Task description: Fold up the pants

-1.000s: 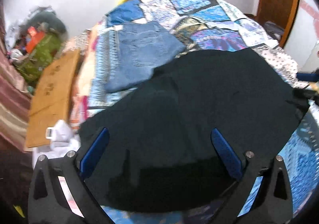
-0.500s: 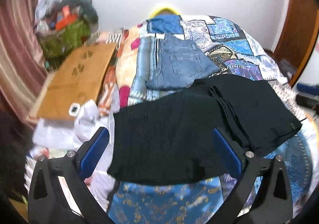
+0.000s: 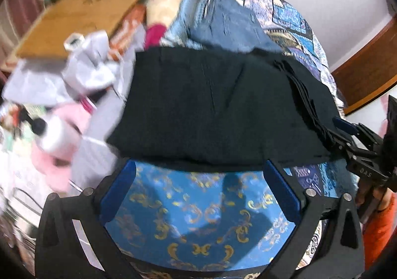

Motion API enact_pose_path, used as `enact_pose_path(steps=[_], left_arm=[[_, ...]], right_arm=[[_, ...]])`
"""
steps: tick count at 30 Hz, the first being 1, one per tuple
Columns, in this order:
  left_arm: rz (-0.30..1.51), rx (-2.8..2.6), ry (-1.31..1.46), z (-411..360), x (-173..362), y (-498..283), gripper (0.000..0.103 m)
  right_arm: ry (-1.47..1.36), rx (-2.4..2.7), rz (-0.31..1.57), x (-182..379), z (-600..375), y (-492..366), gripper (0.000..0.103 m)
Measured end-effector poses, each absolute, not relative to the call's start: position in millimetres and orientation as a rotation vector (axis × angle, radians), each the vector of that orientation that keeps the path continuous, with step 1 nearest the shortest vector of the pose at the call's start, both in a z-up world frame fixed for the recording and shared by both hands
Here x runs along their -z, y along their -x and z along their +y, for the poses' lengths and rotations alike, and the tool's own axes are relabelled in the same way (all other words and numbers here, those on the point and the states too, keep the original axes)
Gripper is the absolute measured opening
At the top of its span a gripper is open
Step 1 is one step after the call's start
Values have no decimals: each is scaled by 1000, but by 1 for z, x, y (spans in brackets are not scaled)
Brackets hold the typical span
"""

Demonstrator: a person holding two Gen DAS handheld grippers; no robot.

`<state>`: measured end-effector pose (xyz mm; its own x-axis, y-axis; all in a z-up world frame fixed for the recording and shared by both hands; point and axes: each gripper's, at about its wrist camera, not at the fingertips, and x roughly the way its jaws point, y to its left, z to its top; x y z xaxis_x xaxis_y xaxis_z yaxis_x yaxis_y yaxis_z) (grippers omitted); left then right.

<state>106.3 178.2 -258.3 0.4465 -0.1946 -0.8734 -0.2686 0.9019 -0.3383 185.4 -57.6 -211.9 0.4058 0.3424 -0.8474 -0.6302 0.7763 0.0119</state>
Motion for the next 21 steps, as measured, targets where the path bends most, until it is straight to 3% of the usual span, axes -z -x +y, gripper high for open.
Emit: enact_pose_path(steps=[9, 19, 21], left_arm=[[1134, 91, 817, 188, 291, -116, 103], [1116, 58, 1012, 219, 316, -144, 102], [1112, 39, 1001, 226, 319, -153, 88]], right_arm=[[311, -646, 979, 214, -57, -183, 67], [279, -676, 978, 217, -63, -187, 70], [274, -680, 976, 218, -64, -188, 71]])
